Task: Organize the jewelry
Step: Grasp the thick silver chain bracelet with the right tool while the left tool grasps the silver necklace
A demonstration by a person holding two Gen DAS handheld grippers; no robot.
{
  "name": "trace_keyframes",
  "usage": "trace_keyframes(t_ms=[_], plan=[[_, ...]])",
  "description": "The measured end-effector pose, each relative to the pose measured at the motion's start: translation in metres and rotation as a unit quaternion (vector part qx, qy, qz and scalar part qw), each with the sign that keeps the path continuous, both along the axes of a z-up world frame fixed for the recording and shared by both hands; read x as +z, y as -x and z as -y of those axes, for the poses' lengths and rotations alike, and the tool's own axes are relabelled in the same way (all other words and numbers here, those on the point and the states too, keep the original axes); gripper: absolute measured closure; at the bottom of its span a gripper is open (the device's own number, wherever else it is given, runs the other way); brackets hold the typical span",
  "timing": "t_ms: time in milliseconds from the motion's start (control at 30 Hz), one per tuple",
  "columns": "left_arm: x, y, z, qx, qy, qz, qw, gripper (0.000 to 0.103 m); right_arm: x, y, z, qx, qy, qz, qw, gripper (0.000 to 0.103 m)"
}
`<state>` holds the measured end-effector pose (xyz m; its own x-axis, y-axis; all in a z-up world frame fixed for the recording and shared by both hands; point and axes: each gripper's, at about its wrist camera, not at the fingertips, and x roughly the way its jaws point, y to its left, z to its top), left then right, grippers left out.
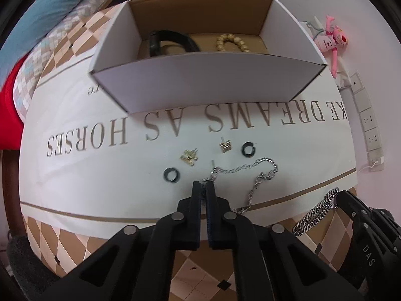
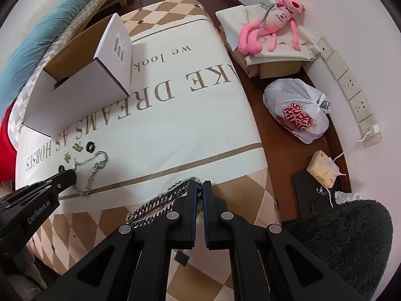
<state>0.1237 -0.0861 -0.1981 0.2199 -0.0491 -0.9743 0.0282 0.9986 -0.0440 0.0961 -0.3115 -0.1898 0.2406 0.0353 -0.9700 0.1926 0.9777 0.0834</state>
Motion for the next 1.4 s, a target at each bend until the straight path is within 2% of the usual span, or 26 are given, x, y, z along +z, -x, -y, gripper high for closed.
trace_keyframes(t_ms=[300,467,500,533,567,633,733,833,867,933,1000,1067,1133,1300,1333,1400], plan=[[0.027,0.025,-0.055,0.028,0.034,0.023,0.9988,0.103,0.029,0.007,-0.008,0.011,-0.036,0.027,0.999,0.098],[0.033,0.023,-0.067,0.058,0.082,0.023,0.9947,0.097,0.035,0.005,-0.011,0.014,-0.048,0.032,0.998,0.098],[0.028,0.021,-0.068,0.067,0.088,0.01,0.9938,0.094,0.034,0.004,-0.011,0.013,-0.048,0.031,0.998,0.098],[0.023,0.018,-0.066,0.071,0.096,-0.001,0.9929,0.083,0.031,0.004,-0.01,0.011,-0.049,0.029,0.998,0.098],[0.021,0.017,-0.063,0.071,0.097,0.0,0.9928,0.065,0.029,0.003,-0.009,0.009,-0.049,0.027,0.998,0.098],[0.017,0.016,-0.046,0.054,0.083,0.013,0.995,0.049,0.024,0.004,-0.006,0.004,-0.05,0.023,0.998,0.098],[0.008,0.011,-0.02,0.01,0.036,0.008,0.9993,0.048,0.02,0.006,-0.002,-0.002,-0.049,0.019,0.999,0.098],[-0.006,0.01,-0.001,-0.021,0.006,-0.01,0.9997,0.046,0.017,0.007,0.005,-0.011,-0.048,0.015,0.999,0.098],[-0.009,0.01,0.003,-0.027,0.005,-0.01,0.9996,0.036,0.016,0.007,0.008,-0.016,-0.049,0.014,0.999,0.098],[-0.011,0.011,0.01,-0.034,-0.001,-0.008,0.9994,0.031,0.014,0.007,0.014,-0.025,-0.049,0.013,0.998,0.098],[-0.012,0.01,0.017,-0.044,-0.02,-0.004,0.9988,0.03,0.012,0.007,0.016,-0.03,-0.05,0.012,0.998,0.098],[-0.012,0.01,0.021,-0.047,-0.02,-0.003,0.9987,0.03,0.01,0.006,0.018,-0.034,-0.051,0.01,0.998,0.098],[-0.011,0.009,0.019,-0.041,-0.004,-0.01,0.9991,0.03,0.009,0.006,0.02,-0.038,-0.054,0.009,0.998,0.098],[0.004,0.013,0.004,-0.015,0.074,-0.006,0.9971,0.03,0.01,0.006,0.024,-0.046,-0.063,0.007,0.997,0.098],[0.005,0.014,0.003,-0.014,0.083,-0.008,0.9965,0.03,0.011,0.007,0.025,-0.047,-0.065,0.008,0.997,0.098],[0.001,0.014,0.005,-0.022,0.074,-0.015,0.9969,0.03,0.012,0.006,0.027,-0.051,-0.068,0.01,0.996,0.098]])
